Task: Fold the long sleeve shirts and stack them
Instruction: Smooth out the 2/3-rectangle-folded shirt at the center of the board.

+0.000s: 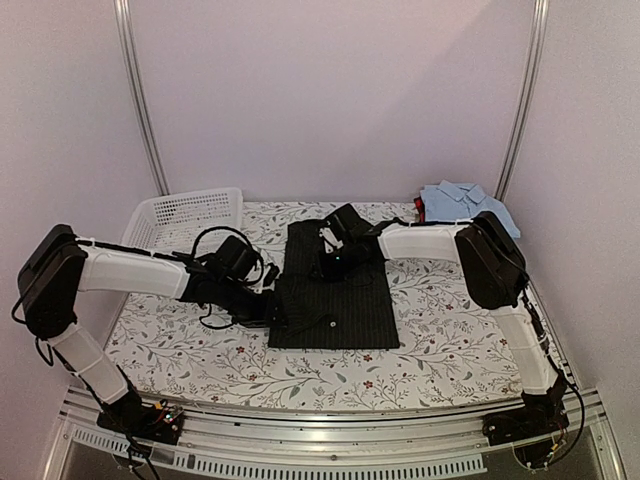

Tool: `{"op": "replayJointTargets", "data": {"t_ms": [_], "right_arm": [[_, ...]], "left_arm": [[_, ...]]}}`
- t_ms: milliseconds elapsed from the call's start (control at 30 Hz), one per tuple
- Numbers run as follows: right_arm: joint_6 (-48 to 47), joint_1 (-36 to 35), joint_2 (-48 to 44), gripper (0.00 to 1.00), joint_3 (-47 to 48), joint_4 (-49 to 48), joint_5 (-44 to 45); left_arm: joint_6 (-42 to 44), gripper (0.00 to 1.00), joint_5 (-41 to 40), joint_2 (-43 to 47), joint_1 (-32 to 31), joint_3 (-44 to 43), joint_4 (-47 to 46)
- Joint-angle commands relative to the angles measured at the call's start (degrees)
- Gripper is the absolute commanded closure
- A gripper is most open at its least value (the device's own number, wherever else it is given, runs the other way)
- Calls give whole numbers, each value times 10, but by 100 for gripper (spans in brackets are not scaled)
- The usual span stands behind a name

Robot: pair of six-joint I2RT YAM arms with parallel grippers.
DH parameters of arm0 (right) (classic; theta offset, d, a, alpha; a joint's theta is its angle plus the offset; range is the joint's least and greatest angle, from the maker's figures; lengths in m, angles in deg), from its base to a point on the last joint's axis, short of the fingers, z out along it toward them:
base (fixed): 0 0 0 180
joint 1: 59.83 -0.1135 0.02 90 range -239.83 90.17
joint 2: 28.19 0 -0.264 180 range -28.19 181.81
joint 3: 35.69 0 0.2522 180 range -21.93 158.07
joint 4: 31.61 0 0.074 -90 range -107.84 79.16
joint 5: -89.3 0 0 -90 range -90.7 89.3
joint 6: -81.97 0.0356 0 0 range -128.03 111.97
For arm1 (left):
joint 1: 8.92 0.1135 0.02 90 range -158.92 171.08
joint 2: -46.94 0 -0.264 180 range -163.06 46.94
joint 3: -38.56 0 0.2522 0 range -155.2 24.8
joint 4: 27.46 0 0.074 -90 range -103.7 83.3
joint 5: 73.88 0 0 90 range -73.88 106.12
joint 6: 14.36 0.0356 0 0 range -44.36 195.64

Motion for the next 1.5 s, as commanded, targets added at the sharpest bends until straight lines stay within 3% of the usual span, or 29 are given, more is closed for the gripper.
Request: {"op": "replayJointTargets", "data": {"t_ms": [0,267,433,533,767,1033,1133,1167,1467], "right_arm": [[-14,-4,-34,64,14,12,1],[-28,-4,-101,57,10,20,21],[-36,-8,-155,56,-10,22,43],[-38,-10,-192,56,-32,23,58],[-35,-16,-273,56,-105,12,86],[-26,-23,-343,56,-208,-5,114],[-21,-30,-370,55,-248,-6,129],[-21,-36,-378,55,-261,-6,139],[0,-52,-447,51,-357,-9,172]], "left_arm": [[1,72,-3,15,-18,5,13],[-13,60,-24,0,-44,-3,17],[-16,61,-41,-21,-50,-23,23],[-16,65,-40,-29,-52,-35,20],[-11,88,-51,-43,-52,-70,24],[11,100,-59,-77,-43,-122,13],[12,100,-49,-94,-30,-146,22],[11,100,-53,-91,-30,-148,27],[-6,67,-67,-13,-39,-68,52]]}}
